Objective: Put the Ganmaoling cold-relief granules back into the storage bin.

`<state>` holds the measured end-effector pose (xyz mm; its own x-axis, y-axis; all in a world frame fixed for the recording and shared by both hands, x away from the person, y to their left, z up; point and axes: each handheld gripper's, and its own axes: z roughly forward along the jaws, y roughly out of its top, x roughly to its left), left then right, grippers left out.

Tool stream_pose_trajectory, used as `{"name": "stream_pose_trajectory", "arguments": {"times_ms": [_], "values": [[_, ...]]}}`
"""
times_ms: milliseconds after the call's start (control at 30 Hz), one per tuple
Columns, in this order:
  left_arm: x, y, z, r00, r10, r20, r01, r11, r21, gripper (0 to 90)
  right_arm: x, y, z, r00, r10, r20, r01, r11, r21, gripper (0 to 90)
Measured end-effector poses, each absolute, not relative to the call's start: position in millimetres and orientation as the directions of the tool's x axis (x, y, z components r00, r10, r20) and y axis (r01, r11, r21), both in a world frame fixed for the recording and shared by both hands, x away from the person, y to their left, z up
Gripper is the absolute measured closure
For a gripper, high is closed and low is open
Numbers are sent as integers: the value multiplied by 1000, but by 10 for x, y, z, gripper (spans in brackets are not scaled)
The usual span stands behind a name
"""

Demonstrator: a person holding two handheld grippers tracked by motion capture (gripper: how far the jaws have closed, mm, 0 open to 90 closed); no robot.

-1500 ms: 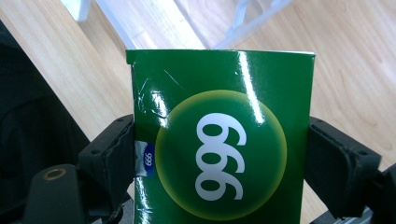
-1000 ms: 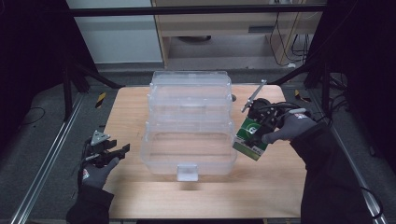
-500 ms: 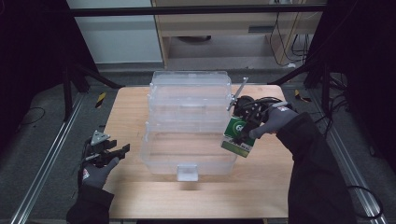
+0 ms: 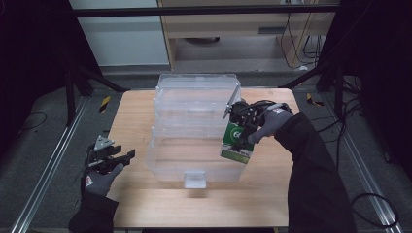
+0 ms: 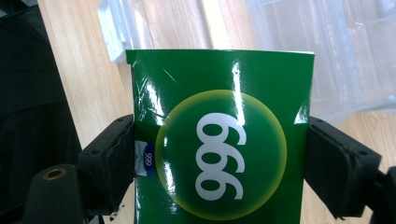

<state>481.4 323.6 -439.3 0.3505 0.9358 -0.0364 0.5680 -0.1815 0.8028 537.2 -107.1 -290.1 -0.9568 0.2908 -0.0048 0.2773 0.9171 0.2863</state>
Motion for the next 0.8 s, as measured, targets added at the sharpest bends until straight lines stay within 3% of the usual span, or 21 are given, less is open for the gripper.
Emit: {"name": "stream_pose_trajectory", "arguments": {"times_ms": [800], "values": [[4823, 3239, -4411, 352, 935, -35, 573, -186, 798, 365, 5461, -815, -3115, -992, 126, 6, 124, 963, 238, 188]]}}
